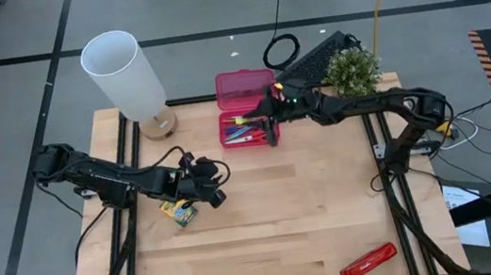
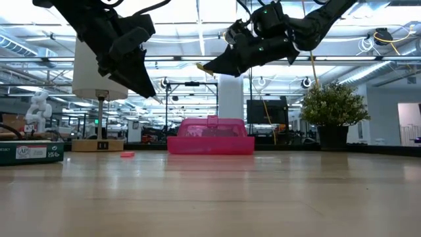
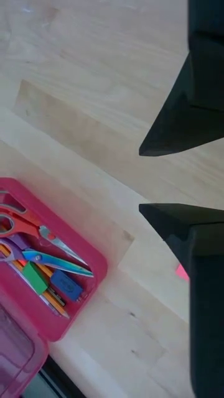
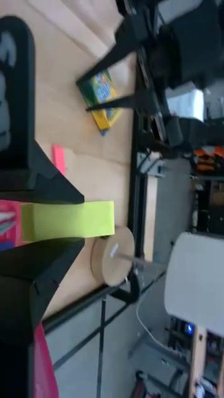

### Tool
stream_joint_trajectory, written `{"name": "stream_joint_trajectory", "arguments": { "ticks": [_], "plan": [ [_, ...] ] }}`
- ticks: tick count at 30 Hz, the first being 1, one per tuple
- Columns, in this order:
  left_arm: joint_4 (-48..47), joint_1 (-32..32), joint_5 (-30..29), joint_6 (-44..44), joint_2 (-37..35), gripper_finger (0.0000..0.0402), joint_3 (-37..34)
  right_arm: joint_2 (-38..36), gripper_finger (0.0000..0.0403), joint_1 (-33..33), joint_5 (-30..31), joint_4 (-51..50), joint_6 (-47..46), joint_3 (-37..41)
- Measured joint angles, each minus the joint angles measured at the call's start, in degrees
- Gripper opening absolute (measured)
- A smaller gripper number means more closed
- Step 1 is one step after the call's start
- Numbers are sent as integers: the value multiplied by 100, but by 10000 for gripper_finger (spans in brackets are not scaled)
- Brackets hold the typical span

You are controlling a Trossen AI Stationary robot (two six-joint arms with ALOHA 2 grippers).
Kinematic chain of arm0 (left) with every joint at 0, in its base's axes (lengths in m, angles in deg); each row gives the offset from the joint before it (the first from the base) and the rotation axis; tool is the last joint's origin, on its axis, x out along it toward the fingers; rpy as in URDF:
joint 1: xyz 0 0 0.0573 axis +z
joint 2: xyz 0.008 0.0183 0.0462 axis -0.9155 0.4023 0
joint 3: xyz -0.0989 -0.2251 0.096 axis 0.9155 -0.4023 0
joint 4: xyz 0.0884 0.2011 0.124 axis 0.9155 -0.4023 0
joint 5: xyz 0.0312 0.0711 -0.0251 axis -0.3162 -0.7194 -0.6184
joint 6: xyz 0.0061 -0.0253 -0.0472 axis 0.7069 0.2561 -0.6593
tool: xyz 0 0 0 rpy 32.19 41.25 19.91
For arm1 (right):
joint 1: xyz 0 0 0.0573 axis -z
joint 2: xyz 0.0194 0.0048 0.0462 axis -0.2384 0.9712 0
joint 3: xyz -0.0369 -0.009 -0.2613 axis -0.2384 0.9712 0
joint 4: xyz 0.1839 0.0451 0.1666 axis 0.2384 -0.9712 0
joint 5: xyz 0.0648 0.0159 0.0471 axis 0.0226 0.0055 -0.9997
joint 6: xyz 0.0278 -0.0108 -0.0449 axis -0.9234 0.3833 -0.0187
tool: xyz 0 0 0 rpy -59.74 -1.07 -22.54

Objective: Pack school essentials
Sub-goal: Put the yellow eraser into the red supply box

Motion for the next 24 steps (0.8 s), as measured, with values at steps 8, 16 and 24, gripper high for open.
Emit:
{"name": "stream_joint_trajectory", "arguments": {
  "ticks": [8, 16, 24],
  "plan": [
    [4, 31, -140, 42, 0, 136, 0, 267, 79, 243, -2, -39, -3, -418],
    [5, 100, -160, 142, 0, 136, 0, 923, 80, 356, -1, -623, -11, -1344],
    [113, 151, -1090, 383, 0, 136, 0, 1161, 79, 337, 1, -954, 160, -1633]
  ]
}}
